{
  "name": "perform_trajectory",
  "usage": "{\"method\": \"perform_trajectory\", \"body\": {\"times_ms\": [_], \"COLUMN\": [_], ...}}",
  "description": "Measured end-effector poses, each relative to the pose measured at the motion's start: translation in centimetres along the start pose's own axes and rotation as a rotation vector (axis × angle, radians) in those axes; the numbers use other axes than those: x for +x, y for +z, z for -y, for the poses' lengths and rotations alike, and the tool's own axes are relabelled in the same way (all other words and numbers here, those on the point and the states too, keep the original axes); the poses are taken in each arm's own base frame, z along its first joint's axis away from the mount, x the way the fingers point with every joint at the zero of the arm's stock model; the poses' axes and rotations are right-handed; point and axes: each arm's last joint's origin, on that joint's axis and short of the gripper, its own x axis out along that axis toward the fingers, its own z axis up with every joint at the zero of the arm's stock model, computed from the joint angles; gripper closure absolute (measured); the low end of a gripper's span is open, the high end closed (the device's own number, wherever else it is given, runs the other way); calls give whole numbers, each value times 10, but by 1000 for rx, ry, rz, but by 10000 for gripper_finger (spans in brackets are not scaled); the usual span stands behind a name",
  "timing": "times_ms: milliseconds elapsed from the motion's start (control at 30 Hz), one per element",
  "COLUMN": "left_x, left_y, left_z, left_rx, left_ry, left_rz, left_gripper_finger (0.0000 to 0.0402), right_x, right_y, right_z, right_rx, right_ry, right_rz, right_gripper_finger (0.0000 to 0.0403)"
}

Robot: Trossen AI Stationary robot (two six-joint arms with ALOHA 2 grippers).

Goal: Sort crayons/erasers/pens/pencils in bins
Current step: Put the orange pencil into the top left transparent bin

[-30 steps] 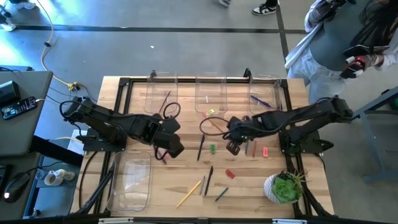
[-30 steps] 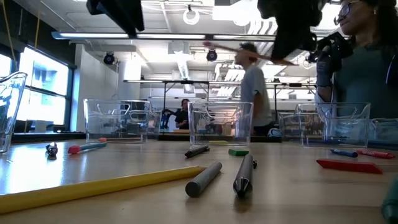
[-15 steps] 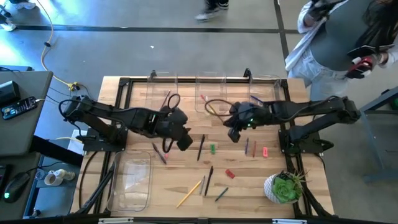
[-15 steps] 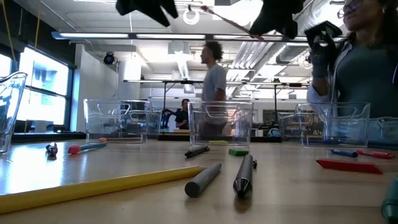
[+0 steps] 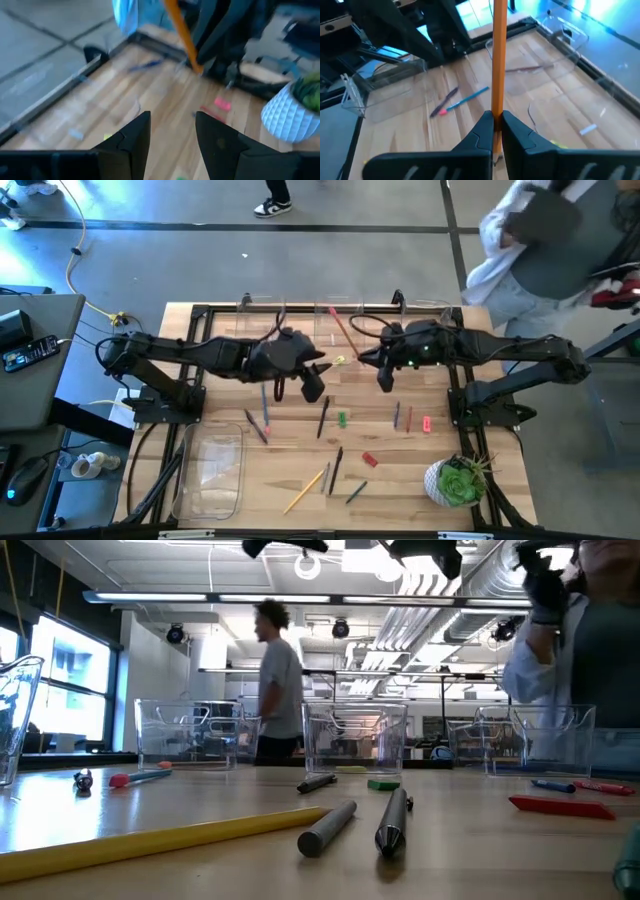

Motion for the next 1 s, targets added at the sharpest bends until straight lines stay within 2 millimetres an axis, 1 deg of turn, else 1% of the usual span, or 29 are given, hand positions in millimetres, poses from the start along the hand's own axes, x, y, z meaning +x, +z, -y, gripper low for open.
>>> {"method": "perform_trajectory", "body": {"times_ms": [233, 333, 467, 733, 1000], "left_x": [5, 7, 9, 11, 13], "left_y": [18, 25, 32, 43, 48], "left_z": [-9, -13, -17, -23, -32], "left_rx": [-1, -5, -28, -50, -102], "left_ry": [-18, -54, -109, -233, -219], "left_rz": [128, 163, 199, 256, 284], "left_gripper_finger": [258, 258, 258, 258, 258], "right_x": [-3, -3, -3, -3, -4], "right_y": [8, 11, 15, 19, 22], "right_z": [1, 1, 2, 8, 12], "right_rx": [-58, -87, -125, -157, -153], "right_ry": [62, 93, 91, 95, 129], "right_rz": [60, 91, 126, 151, 166], "right_gripper_finger": [400, 400, 400, 400, 400]}}
